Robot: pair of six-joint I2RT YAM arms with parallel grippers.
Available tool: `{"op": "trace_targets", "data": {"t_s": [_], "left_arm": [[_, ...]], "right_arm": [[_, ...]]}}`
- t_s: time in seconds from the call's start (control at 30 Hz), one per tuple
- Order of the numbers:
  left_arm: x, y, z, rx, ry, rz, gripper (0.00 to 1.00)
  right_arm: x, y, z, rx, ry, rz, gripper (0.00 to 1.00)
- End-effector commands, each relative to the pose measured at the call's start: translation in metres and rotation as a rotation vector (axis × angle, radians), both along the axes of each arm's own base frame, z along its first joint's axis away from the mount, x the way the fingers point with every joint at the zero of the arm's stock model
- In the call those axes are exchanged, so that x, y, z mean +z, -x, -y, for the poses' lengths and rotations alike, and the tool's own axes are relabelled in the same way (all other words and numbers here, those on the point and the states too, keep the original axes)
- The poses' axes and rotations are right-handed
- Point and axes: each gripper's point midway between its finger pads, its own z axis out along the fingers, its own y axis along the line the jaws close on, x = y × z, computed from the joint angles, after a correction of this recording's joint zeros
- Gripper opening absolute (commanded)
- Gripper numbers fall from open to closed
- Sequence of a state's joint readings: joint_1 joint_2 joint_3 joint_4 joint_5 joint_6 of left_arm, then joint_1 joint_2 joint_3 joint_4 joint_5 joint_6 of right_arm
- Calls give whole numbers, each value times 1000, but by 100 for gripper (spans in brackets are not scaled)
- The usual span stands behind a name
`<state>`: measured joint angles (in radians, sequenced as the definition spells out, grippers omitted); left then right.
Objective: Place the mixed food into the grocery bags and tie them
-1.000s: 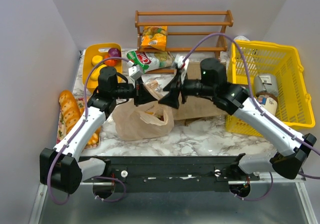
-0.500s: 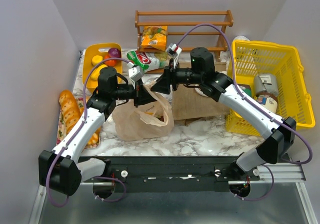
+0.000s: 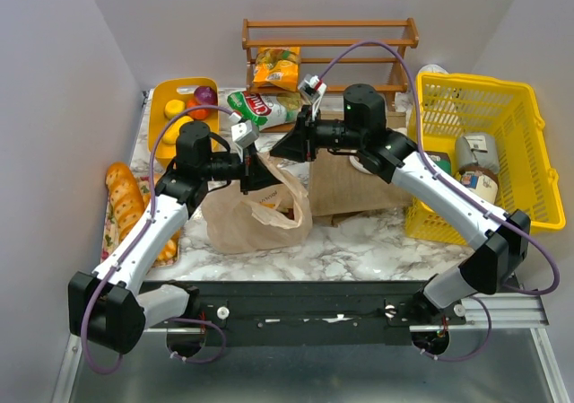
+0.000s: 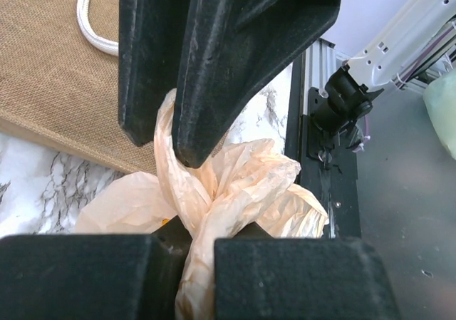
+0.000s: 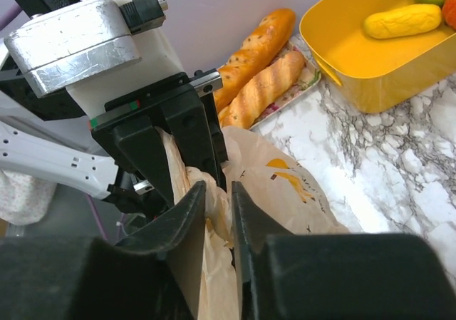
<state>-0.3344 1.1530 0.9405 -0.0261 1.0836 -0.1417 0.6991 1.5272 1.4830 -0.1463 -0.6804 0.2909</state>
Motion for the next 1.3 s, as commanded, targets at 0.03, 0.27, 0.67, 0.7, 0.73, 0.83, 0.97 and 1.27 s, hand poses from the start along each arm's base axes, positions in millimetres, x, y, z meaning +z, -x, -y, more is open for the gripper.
{"op": "trace_targets", "data": {"t_s": [0.03,0.27,0.67,0.7,0.73,0.83,0.97,1.27], "left_arm": [[17,0,-1,20,9,62,0],[18,1,-8,52,-36,73,69],[48,15,-6,20,39,105,90],[51,9,-7,58,43,124,90],[52,8,-8,72,45,136,90],[50,-1,-7,98,53,106,89],[46,-12,-4,135,76,59,76],[26,-36,-8,250,35,9,51]], "right_arm": [[-8,2,0,20,-1,-11,9],[-3,-12,17,-82,12,4,1],[-7,-14,19,-89,32,0,1],[-6,-13,19,-87,31,1,1],[-7,-13,19,-87,32,0,1],[-6,-13,20,-91,32,4,1],[-5,-11,22,-95,32,7,1],[5,-4,34,-127,22,35,1]]}}
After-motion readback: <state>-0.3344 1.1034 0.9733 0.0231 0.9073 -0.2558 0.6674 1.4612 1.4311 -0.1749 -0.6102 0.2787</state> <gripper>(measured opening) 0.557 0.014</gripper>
